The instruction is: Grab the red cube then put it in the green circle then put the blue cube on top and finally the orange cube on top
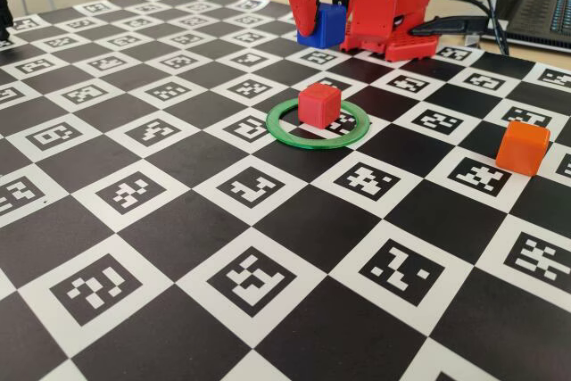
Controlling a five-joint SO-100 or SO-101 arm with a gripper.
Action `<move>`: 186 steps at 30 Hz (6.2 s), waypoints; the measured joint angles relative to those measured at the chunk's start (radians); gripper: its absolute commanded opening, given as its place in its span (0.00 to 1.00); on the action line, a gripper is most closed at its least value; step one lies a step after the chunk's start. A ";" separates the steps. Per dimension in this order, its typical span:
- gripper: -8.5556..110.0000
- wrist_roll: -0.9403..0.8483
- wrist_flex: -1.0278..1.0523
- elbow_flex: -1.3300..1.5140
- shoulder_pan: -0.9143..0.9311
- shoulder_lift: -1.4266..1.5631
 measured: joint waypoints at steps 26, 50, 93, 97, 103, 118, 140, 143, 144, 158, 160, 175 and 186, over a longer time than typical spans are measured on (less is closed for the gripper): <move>0.15 -0.156 -0.100 0.072 -0.023 0.000; 0.15 -0.176 -0.158 0.106 0.008 -0.038; 0.15 -0.169 -0.186 0.133 0.011 -0.067; 0.17 -0.169 -0.186 0.133 0.011 -0.067; 0.28 -0.175 -0.186 0.133 0.011 -0.067; 0.36 -0.133 -0.117 0.127 0.014 -0.067; 0.38 0.295 0.268 -0.150 -0.147 0.080; 0.38 0.331 0.255 -0.169 -0.222 0.080; 0.38 0.341 0.245 -0.178 -0.252 0.080; 0.37 0.462 0.124 -0.445 -0.583 -0.207; 0.37 0.494 0.110 -0.451 -0.623 -0.235; 0.37 0.594 -0.015 -0.471 -0.692 -0.376; 0.37 0.588 -0.083 -0.350 -0.703 -0.376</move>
